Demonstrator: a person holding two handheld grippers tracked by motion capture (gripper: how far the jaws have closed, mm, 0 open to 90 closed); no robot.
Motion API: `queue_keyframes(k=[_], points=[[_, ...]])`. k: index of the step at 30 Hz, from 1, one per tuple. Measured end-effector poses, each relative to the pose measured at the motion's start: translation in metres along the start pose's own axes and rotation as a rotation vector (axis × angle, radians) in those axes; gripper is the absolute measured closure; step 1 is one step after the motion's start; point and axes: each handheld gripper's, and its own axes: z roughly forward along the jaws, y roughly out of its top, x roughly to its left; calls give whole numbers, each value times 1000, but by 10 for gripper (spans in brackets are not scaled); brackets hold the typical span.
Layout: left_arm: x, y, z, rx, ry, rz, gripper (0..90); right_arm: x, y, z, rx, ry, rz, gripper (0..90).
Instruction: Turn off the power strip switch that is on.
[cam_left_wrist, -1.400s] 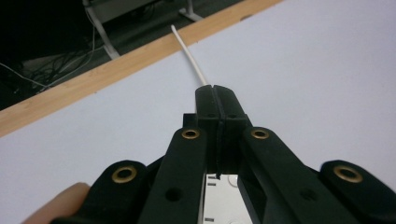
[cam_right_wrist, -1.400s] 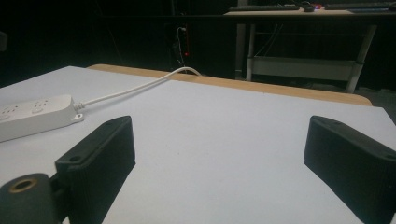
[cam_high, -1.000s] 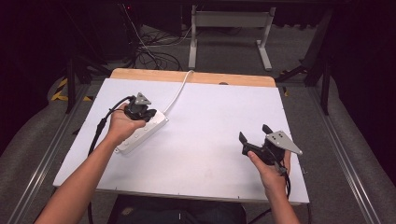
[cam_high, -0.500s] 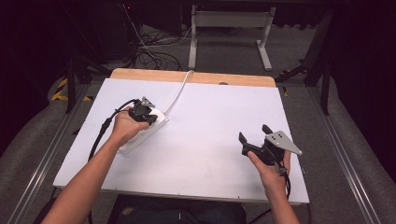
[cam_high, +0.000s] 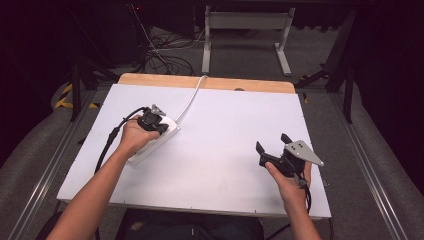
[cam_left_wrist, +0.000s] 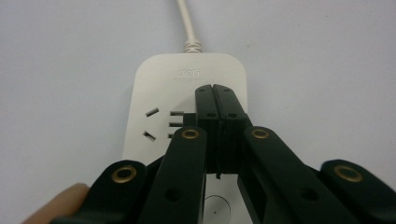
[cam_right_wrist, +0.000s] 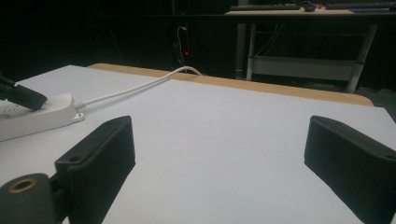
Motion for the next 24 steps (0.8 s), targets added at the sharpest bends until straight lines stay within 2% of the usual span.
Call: queue_keyframes(k=[10,17,20,22,24], points=[[2,-5,0,-33,-16,-28,900,1,0,1,2,-2,-7,90],[3,-5,1,-35,-26,-44,900,2,2,0,-3,0,-4,90],[4,-7,2,-55,-26,-56,900,2,2,-1,-5,0,-6,90],[4,-7,3,-49,-37,-77,900,2,2,-1,-6,-2,-7,90],[4,-6,3,-44,-34,-80,900,2,2,-1,-7,-4,-8,90]])
